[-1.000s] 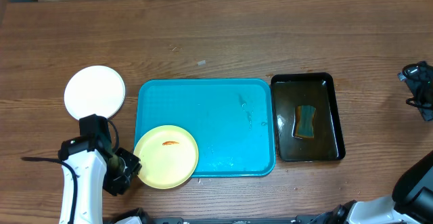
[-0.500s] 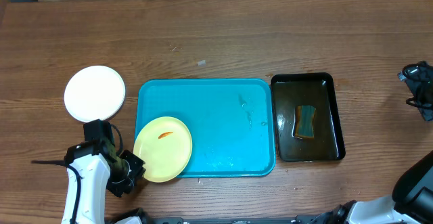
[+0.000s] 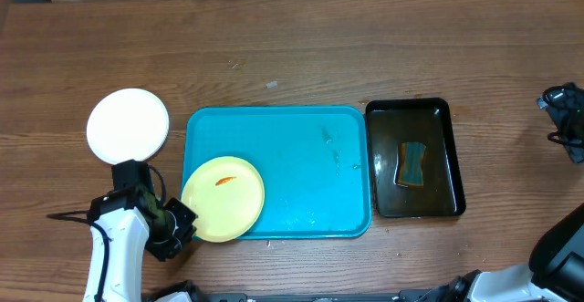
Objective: Clean dirty plates on tray and stack at the side
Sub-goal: 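Grip the yellow plate rim with the left gripper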
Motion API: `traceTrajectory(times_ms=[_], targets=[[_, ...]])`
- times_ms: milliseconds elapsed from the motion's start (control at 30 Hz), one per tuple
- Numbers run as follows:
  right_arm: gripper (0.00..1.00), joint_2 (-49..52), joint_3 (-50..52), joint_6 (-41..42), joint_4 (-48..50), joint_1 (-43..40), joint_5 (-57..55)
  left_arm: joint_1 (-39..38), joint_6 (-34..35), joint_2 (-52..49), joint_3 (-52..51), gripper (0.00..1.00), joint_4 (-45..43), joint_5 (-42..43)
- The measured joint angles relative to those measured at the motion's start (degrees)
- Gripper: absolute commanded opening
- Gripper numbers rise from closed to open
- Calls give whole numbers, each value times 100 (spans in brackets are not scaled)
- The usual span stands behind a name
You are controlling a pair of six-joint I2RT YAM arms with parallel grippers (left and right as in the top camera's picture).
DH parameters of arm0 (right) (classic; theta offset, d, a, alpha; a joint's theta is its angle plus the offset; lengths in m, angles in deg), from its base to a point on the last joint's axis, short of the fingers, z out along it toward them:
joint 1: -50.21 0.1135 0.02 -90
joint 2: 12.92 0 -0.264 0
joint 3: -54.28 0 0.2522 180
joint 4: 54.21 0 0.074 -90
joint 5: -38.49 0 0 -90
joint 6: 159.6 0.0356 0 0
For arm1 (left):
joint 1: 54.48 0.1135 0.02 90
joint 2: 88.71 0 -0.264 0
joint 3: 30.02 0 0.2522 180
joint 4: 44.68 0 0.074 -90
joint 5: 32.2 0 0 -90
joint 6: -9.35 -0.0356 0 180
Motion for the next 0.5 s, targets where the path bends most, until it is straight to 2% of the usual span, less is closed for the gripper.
traceTrajectory(times_ms=[67,100,133,300,500], targets=[[100,0,0,-4,0,0,-2,0,-195,-2,-2,25,-37,168],[100,0,0,-4,2,0,-2,0,-308,-2,-4,39,-57,273],[100,0,0,0,2,0,-4,0,-560,-2,-7,44,-70,472],[100,0,0,-2,2,0,-2,0,-1257,-2,-7,50,4,1115],[100,0,0,-4,4,0,-2,0,-1469,-2,125,51,249,1250]])
